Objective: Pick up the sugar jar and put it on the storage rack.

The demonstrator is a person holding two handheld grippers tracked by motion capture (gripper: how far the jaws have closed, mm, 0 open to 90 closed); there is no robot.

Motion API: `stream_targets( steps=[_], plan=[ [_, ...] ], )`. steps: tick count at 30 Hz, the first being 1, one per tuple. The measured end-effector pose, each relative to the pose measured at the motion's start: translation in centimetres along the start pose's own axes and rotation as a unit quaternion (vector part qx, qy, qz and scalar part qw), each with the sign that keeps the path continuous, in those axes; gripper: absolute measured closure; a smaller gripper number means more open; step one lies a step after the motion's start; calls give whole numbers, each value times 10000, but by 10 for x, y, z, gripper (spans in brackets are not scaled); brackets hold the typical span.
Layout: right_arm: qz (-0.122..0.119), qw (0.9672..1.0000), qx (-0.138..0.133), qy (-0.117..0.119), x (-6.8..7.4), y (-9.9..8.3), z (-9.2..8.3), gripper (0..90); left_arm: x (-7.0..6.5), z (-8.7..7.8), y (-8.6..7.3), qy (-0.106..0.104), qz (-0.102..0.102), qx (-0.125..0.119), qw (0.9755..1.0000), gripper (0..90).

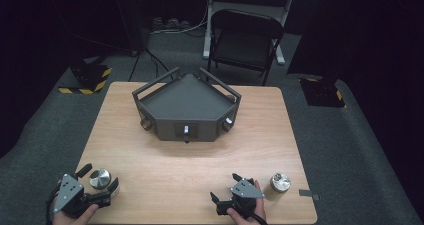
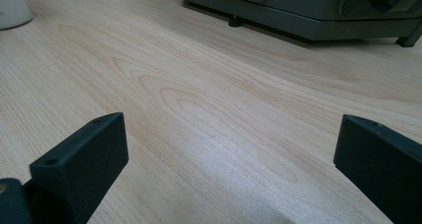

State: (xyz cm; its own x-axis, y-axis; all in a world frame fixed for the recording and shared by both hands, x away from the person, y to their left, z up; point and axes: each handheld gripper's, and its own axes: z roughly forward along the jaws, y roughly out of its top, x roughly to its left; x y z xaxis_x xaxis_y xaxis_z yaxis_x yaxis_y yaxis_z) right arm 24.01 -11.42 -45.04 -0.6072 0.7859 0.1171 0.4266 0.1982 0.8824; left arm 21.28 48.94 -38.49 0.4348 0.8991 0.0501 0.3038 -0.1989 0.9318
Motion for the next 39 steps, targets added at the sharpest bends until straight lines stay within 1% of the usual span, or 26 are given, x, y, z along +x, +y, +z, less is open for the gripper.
stream_targets(
  steps=[2,4,8,13,16,17,19,21,27,31,33,39],
  plan=[
    [-4,10000,6,0,0,0,0,8,1,-1,-2,21,-5,41,10000,5],
    [-25,10000,16,9,0,1,0,8,2,-2,-8,83,11,109,9999,6],
    [-15,10000,40,9,0,1,1,8,4,-2,-11,122,-27,112,9999,6],
    [-18,10000,57,-3,0,2,1,8,7,-1,-15,114,-48,148,9998,18],
    [-22,10000,58,-65,1,1,-1,8,8,-1,-17,100,-75,174,9998,20],
    [-3,9999,63,-87,1,1,-2,8,9,-2,-18,79,-92,191,9997,44],
    [25,9999,68,-107,0,0,-3,8,7,-2,-18,116,-84,187,9997,61],
    [71,9999,75,-124,-2,0,-3,8,8,-2,-19,107,-133,165,9997,96],
    [82,9998,90,-125,-2,1,-3,8,8,-1,-19,116,-147,201,9996,122],
    [76,9998,120,-134,-2,2,-3,8,8,-1,-20,92,-135,213,9996,166],
    [93,9998,137,-140,-2,2,-3,8,8,-1,-21,90,-142,200,9997,205],
    [121,9997,134,-154,-3,2,-3,8,10,-1,-22,10,-124,178,9998,255]
  ],
)
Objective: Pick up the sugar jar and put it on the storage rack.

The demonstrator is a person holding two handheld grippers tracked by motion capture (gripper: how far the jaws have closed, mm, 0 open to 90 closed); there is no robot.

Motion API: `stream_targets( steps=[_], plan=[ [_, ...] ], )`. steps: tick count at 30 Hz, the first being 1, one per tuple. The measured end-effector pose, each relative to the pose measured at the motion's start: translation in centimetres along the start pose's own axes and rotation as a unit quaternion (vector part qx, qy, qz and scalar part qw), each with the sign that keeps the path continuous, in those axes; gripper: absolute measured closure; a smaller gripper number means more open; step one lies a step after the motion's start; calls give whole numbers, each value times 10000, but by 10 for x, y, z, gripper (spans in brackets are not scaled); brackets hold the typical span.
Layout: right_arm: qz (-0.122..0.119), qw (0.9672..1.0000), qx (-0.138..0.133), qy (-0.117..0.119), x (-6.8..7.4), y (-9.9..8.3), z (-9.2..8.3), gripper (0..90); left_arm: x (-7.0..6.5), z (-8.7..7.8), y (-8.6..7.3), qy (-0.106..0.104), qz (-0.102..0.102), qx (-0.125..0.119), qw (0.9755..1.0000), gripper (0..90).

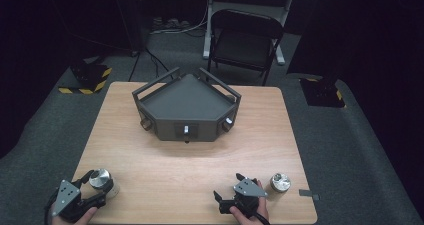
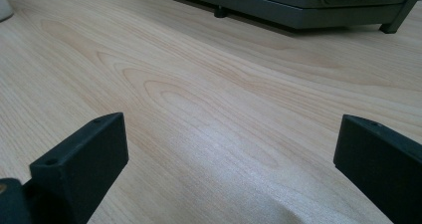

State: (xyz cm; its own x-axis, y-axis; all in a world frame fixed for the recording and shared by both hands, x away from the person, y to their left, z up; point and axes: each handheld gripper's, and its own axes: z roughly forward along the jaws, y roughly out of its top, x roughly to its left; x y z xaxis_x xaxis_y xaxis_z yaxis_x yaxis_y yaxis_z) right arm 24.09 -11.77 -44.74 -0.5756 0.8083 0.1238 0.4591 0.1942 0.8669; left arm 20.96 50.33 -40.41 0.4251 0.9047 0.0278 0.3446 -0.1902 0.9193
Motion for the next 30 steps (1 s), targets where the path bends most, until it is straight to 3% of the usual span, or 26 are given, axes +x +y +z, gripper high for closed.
stream_targets(
  steps=[8,30],
  plan=[
    [-25,10000,6,-2,0,0,0,8,-2,-3,-3,-19,119,-165,9998,345],
    [-52,10000,30,-9,1,1,0,8,-4,-4,0,2,39,-123,9999,350]
  ],
)
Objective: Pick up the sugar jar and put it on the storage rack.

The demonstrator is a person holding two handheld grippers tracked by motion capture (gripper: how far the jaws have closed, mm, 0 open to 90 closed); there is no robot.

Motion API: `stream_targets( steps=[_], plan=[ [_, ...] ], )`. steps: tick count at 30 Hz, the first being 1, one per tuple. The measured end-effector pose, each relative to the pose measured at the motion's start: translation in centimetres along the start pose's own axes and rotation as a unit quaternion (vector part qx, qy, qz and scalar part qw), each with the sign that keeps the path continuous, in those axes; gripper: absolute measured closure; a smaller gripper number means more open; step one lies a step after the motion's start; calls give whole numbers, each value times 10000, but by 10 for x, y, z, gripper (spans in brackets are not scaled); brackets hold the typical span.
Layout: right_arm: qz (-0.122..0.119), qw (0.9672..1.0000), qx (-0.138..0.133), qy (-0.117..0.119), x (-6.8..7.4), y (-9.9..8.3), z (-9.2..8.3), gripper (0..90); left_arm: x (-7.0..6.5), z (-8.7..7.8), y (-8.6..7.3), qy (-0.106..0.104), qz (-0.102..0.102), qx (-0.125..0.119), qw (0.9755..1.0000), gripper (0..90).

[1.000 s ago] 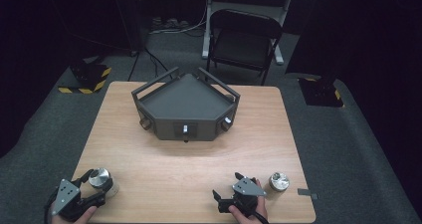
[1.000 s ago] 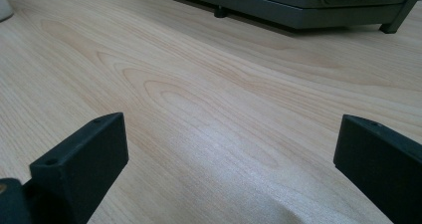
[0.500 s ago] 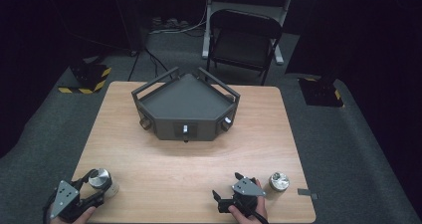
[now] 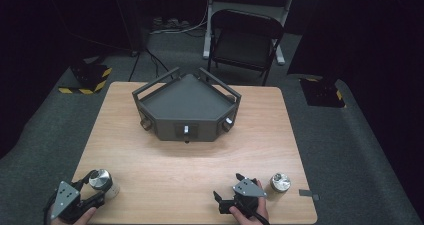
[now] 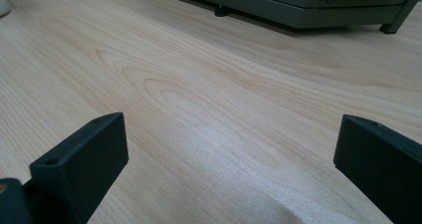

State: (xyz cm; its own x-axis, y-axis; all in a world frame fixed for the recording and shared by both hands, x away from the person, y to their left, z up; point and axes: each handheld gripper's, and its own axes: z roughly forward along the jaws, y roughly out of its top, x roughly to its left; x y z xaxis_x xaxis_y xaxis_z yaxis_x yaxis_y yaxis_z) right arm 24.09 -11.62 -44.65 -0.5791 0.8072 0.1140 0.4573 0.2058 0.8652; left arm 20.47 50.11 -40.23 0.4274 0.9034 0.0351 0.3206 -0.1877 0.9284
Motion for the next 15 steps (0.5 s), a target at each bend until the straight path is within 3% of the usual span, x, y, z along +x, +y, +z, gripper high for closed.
stream_targets(
  steps=[8,15],
  plan=[
    [1,10000,30,14,0,1,0,8,-4,0,3,-44,-52,-79,9999,350],
    [-7,10000,31,4,0,1,0,8,-17,3,18,-76,159,-112,9998,350]
  ],
)
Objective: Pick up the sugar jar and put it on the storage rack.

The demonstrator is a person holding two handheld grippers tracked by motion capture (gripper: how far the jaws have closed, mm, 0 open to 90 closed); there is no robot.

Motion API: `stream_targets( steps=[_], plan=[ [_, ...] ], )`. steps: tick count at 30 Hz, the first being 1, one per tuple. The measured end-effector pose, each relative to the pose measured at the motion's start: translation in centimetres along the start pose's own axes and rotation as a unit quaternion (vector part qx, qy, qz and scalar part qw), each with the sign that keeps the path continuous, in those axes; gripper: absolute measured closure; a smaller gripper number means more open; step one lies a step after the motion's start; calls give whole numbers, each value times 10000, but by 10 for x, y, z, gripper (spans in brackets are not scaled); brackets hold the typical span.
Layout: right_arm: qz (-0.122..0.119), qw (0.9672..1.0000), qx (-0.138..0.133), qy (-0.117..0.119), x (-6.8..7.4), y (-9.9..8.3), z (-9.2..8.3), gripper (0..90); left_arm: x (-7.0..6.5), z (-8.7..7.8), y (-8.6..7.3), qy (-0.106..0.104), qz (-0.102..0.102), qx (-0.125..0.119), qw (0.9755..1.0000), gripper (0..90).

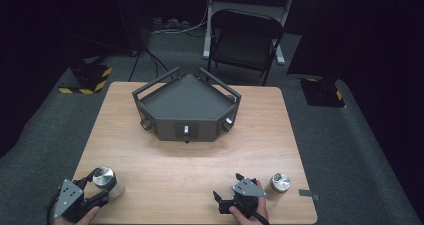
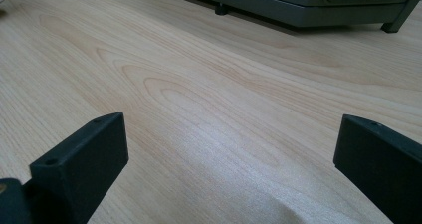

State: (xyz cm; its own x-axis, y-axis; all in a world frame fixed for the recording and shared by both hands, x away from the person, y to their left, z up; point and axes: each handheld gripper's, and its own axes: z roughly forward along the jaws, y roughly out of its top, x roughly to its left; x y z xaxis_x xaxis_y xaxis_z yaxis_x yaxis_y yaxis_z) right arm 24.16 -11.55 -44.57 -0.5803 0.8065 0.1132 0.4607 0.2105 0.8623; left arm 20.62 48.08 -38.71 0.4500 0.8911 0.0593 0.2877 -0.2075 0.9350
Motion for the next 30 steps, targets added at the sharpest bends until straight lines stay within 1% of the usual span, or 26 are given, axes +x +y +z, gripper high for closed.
stream_targets(
  steps=[1,3,4,6,7,10,11,13,16,20,22,23,24,26,28,30],
  plan=[
    [-22,10000,4,5,0,0,0,8,-1,1,2,-31,4,-24,10000,350],
    [-44,10000,25,26,0,1,0,9,-2,3,7,-133,-86,-89,9998,350],
    [-35,10000,32,40,-1,1,1,9,-4,5,12,-191,-141,-139,9996,350],
    [-23,10000,34,52,-2,1,1,8,-5,5,14,-204,-159,-153,9995,350],
    [-17,10000,37,61,-2,1,1,9,-6,7,18,-242,-157,-178,9994,350],
    [-1,10000,55,71,-3,2,1,9,-11,12,26,-260,-173,-225,9993,350],
    [1,9999,61,83,-3,2,1,9,-16,17,32,-244,-182,-231,9993,350],
    [9,9999,60,85,-3,2,1,8,-17,19,33,-246,-191,-233,9992,350],
    [15,9999,53,101,-4,2,1,8,-20,29,41,-303,-230,-233,9990,350],
    [38,9999,54,113,-5,2,1,8,-22,37,47,-327,-192,-227,9990,350],
    [41,9999,51,114,-5,2,1,9,-24,46,55,-343,-147,-204,9991,350],
    [40,9999,49,117,-5,2,1,8,-24,46,55,-343,-147,-204,9991,350],
    [34,9999,44,121,-5,2,1,8,-25,53,61,-379,-155,-205,9990,350],
    [35,9999,39,125,-5,1,1,8,-25,55,62,-390,-152,-206,9989,350],
    [43,9999,35,128,-6,1,1,8,-26,61,67,-410,-146,-220,9988,350],
    [53,9999,37,139,-6,1,1,9,-28,69,73,-443,-183,-271,9985,350]
  ],
)
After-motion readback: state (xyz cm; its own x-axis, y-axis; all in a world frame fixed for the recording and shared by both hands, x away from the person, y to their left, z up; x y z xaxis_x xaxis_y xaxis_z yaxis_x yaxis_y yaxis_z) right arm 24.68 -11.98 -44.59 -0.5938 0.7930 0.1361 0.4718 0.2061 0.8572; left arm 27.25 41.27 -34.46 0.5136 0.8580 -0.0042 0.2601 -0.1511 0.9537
